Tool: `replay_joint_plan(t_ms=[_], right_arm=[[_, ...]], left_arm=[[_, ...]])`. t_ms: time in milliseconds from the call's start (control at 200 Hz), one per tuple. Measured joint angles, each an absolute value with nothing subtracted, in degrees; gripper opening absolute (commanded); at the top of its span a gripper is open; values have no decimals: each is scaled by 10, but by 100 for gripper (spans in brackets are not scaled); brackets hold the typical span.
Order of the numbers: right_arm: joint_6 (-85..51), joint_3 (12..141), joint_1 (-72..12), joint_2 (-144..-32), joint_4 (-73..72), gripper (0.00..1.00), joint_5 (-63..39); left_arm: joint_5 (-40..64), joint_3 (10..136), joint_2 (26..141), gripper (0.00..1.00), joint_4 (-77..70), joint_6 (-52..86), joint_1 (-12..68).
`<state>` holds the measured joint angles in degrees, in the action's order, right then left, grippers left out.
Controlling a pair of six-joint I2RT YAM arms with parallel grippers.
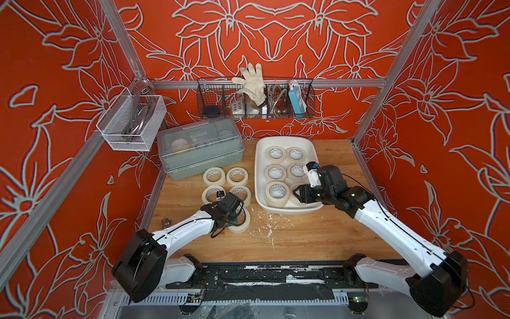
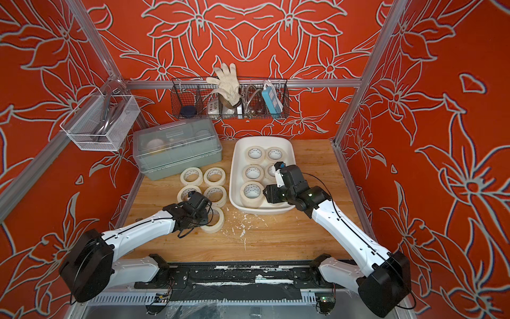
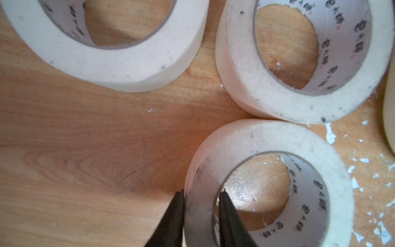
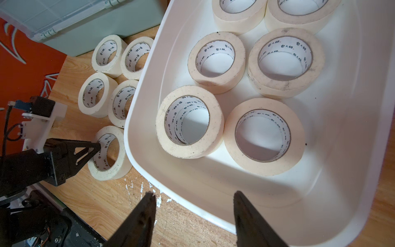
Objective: Take out the art tape in the storage box
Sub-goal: Place the art tape at the center of the board, then pick up the art tape from the storage box.
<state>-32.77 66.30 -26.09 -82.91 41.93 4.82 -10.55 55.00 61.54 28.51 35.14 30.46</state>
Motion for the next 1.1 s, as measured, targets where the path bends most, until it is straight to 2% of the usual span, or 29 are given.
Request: replay_joint_plan(t_ms=[290,751,1101], right_arm=[[-401,666,-257,-870,418,68,104],[-442,667,-235,-935,378,63,74],[-443,667,-229,-962,360,49,59]], left_arm=[[-111,544,612,99,266,321,349],[-100,539,625,99,248,322,356],[-94,538,639,99,247,327,360]])
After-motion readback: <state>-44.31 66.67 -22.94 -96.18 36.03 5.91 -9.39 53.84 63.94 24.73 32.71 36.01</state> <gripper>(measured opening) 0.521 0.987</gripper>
